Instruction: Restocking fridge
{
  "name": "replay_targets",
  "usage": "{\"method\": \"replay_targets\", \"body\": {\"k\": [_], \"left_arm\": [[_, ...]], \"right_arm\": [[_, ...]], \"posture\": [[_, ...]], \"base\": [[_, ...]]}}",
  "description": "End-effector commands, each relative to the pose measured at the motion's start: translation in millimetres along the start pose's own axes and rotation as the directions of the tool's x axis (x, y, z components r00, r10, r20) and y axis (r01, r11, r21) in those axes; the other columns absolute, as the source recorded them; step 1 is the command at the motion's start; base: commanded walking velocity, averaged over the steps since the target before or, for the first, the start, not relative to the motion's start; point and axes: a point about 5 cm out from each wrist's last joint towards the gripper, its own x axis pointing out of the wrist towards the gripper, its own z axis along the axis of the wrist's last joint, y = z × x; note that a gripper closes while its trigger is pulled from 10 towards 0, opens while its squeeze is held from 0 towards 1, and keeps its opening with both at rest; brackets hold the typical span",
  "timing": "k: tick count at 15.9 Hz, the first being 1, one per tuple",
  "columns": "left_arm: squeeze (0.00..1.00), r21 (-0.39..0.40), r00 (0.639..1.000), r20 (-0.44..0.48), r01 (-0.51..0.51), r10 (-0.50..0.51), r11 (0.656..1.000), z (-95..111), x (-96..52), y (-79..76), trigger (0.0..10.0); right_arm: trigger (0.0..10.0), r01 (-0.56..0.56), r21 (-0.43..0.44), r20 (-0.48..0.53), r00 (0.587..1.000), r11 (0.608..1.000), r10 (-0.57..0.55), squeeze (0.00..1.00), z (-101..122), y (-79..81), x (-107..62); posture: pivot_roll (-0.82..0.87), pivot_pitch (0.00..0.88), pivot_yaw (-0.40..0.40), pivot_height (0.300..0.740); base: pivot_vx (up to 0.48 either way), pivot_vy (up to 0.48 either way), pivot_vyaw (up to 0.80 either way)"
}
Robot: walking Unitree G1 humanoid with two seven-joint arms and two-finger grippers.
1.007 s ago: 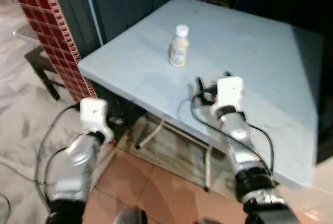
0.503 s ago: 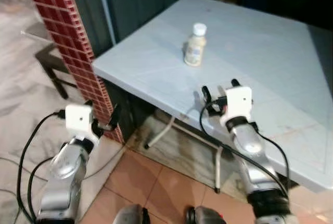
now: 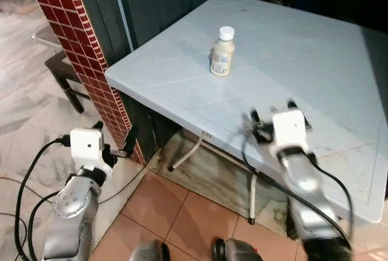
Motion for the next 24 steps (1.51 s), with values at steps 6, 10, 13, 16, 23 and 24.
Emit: {"method": "replay_targets", "body": {"k": [6,10,13,16,23,24], "left_arm": [[0.00,-0.009,1.000,0.018,0.004,-0.004,1.000,5,8.1,-5.0,10.0],[0.00,-0.026,1.000,0.020,0.007,-0.006,1.000,5,10.9,-6.4,10.0],[0.00,-0.038,1.000,0.025,0.000,0.001,0.999,7,13.1,-5.8,10.0],[0.00,-0.031,0.999,0.044,-0.003,0.005,1.000,9,12.4,-5.1,10.0],[0.00,-0.035,0.999,0.038,0.010,-0.008,0.999,10,13.4,-8.6,10.0],[0.00,-0.033,0.999,0.035,0.015,-0.014,0.999,10,13.0,-9.3,10.0]], "right_arm": [[10.0,0.015,0.069,0.027,0.999,0.997,-0.017,0.00,15,0.6,24.1],[10.0,0.017,0.010,0.115,0.993,1.000,-0.018,0.00,26,-1.6,30.3],[10.0,0.018,0.019,0.122,0.992,1.000,-0.020,0.00,27,-2.0,32.1],[10.0,0.017,0.014,0.122,0.992,1.000,-0.019,0.00,25,-1.5,29.6],[10.0,0.103,-0.025,0.155,0.983,0.994,-0.098,0.00,31,-15.4,37.8],[10.0,0.125,-0.016,0.159,0.980,0.992,-0.121,0.00,32,-21.2,42.1]], "posture": [[0.03,0.044,0.015,0.740],[0.03,0.052,0.011,0.740],[0.03,0.051,0.012,0.740],[0.03,0.054,0.012,0.740],[0.04,0.066,0.015,0.740],[0.05,0.071,0.018,0.740]], "base": [[0.353,0.204,0.00],[0.379,0.294,0.00],[0.185,0.403,0.00],[0.000,0.437,0.00],[0.000,0.257,0.00],[0.000,0.000,0.00]]}}
